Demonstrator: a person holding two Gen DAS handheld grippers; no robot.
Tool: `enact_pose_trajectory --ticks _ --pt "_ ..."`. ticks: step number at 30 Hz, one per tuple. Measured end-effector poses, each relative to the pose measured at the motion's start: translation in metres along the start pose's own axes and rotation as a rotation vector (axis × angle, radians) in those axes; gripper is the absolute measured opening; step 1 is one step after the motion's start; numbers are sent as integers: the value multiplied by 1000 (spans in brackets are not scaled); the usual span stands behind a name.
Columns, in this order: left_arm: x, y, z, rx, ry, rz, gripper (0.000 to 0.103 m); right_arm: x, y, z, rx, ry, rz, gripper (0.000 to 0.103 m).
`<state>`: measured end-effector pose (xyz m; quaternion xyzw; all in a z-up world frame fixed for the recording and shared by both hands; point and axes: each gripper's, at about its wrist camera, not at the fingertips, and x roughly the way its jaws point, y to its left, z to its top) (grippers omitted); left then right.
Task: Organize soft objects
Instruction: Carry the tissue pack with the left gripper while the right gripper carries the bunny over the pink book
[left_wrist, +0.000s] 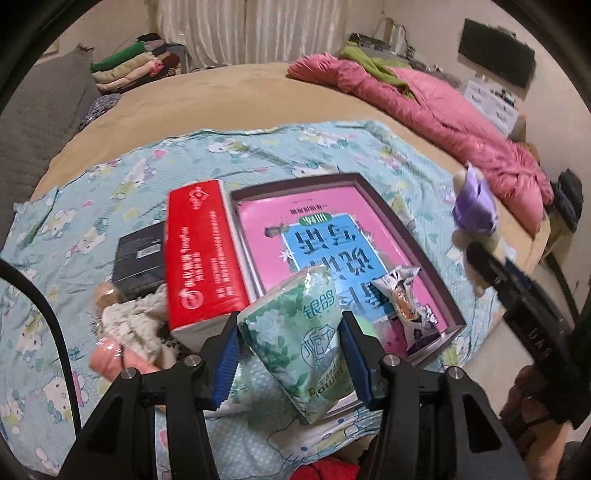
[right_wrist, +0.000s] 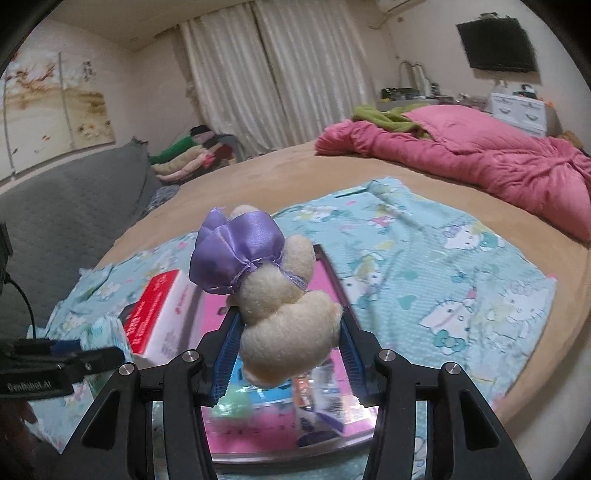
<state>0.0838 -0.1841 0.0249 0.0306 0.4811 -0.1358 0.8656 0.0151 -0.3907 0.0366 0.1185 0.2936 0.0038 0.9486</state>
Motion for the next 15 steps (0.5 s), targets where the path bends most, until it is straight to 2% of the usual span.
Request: enact_pose_trajectory --ticks 9,15 --pt "43 -28 -15 97 95 38 52 9 -25 -7 54 37 -56 52" --pt "62 -36 -20 121 125 38 52 15 -33 -12 74 63 -74 52"
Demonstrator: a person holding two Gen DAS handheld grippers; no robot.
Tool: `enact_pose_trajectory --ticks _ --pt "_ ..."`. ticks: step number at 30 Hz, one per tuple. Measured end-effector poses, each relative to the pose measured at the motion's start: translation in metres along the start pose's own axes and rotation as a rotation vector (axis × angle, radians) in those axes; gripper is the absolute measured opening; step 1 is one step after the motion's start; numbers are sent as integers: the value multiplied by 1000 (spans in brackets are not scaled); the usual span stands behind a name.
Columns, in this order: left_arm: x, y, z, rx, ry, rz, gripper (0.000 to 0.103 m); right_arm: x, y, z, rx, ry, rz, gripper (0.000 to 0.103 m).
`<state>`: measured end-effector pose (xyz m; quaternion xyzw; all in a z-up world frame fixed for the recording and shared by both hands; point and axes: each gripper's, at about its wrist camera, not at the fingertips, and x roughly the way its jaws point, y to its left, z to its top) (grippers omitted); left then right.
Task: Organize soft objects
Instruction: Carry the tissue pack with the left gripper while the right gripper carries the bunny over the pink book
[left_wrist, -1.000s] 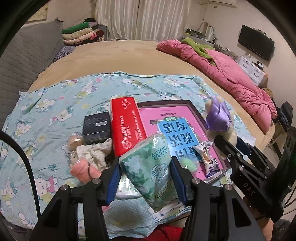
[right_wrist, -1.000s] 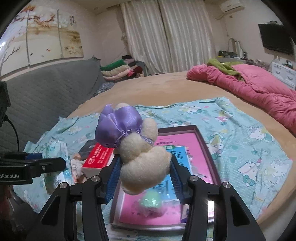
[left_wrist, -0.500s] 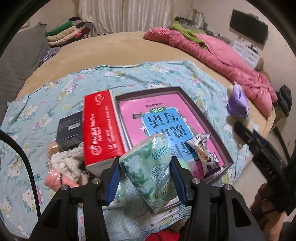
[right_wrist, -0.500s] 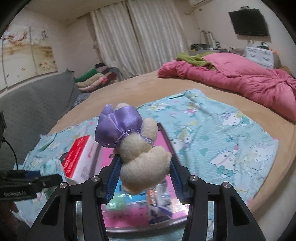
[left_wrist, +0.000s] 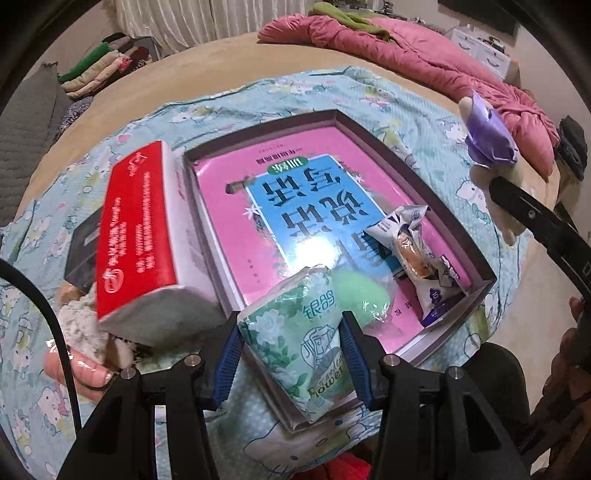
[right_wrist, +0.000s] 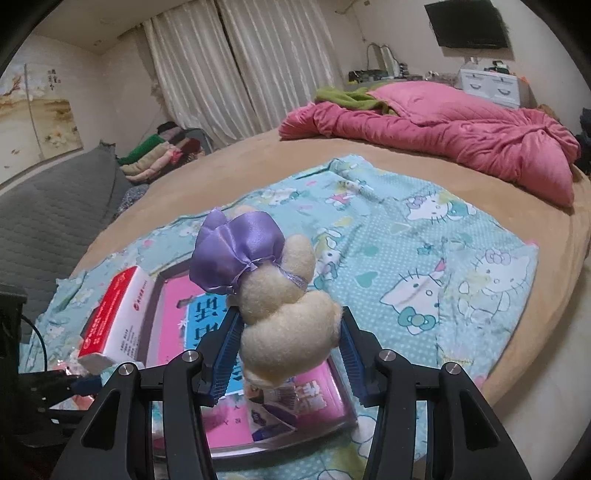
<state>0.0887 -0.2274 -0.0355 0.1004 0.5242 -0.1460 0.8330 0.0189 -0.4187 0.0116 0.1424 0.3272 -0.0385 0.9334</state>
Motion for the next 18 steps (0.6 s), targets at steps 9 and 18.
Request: enact_pose_trajectory --ticks 9,18 --pt "20 -9 0 11 20 -15 52 14 2 -7 -15 54 -2 52" --pt "27 -13 -4 19 13 -20 52 33 10 -14 -48 122 11 53"
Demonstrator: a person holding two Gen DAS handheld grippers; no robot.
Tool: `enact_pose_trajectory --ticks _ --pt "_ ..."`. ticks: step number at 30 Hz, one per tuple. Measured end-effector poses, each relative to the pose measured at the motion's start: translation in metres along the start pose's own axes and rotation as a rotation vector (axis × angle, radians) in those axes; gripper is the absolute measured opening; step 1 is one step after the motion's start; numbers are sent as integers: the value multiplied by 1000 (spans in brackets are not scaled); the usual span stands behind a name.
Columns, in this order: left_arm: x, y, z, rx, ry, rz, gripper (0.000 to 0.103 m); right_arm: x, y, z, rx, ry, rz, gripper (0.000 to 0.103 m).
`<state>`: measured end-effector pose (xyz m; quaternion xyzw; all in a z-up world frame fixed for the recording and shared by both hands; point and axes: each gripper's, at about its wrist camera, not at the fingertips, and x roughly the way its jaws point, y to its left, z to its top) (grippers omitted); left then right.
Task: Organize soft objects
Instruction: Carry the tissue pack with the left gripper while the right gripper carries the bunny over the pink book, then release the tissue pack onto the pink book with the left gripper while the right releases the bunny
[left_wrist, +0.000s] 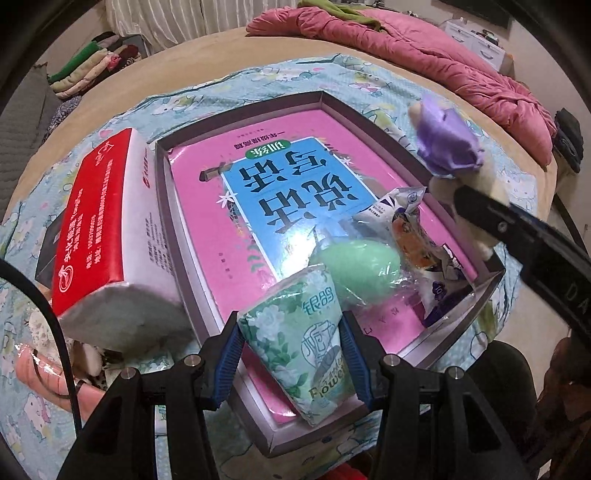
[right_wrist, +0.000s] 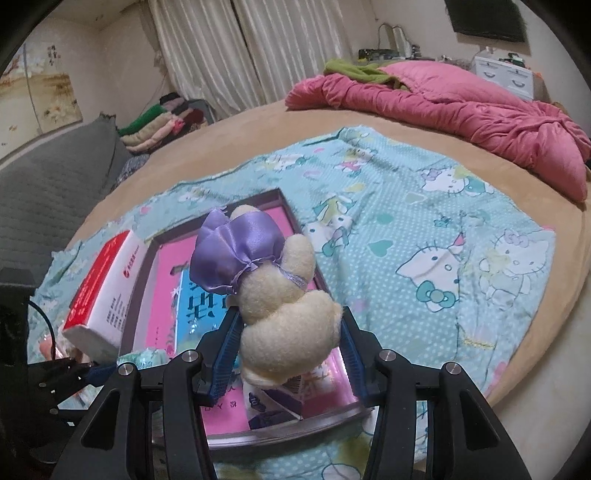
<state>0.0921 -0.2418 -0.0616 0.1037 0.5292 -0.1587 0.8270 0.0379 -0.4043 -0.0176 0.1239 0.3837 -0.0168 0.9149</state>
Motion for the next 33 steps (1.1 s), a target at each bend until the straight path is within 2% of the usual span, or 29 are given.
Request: enact_pose_trajectory --ticks 5,13,25,33 --pt "0 2 -1 -8 -2 -9 52 16 5 -6 -13 71 14 53" --pt "0 4 -4 -15 -3 -18 52 27 9 -9 -27 111 15 54" --pt "2 10 -3 -50 2 -55 52 25 6 -8 -9 97 32 58" --pt "2 17 -5 -86 10 -111 53 15 2 -7 23 48 57 67"
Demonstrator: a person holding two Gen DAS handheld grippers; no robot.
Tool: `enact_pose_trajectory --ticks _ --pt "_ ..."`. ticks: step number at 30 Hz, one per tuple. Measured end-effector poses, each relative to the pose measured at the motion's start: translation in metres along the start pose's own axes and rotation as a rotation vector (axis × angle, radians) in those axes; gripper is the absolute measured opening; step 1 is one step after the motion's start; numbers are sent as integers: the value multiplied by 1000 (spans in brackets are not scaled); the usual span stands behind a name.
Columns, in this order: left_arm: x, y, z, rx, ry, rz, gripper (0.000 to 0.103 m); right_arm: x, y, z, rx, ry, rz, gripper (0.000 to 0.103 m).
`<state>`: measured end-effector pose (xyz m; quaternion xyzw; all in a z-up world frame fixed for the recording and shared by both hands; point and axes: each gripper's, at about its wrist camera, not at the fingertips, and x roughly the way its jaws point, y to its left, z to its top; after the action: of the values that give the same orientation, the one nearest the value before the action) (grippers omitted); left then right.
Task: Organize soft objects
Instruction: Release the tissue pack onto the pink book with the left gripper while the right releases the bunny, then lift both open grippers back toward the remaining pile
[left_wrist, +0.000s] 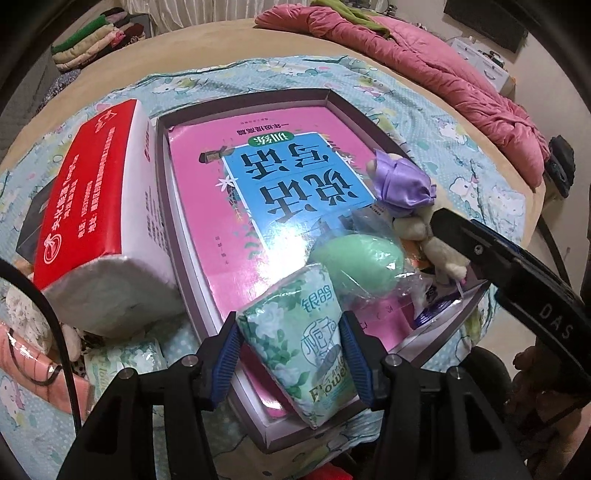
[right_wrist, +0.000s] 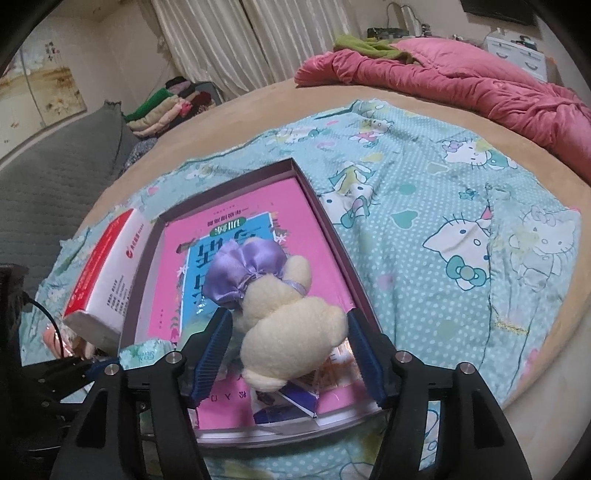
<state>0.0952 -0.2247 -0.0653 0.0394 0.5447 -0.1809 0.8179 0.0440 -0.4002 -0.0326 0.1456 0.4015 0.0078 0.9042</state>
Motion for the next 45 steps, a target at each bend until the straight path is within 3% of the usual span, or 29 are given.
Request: enact_pose_trajectory --ticks 18,27,33,45 --pt "-18 -1 -3 12 -24 -19 69 -15 0 3 -8 -82 -30 77" --pt "-40 -2 -3 23 -67 -23 77 -33 6 7 -37 -173 -51 80" --pt "-58 -2 -5 30 -103 -8 83 -46 15 10 -53 -225 -47 82" --pt "-95 21 -12 6 -155 51 85 -67 45 14 -70 -266 2 84"
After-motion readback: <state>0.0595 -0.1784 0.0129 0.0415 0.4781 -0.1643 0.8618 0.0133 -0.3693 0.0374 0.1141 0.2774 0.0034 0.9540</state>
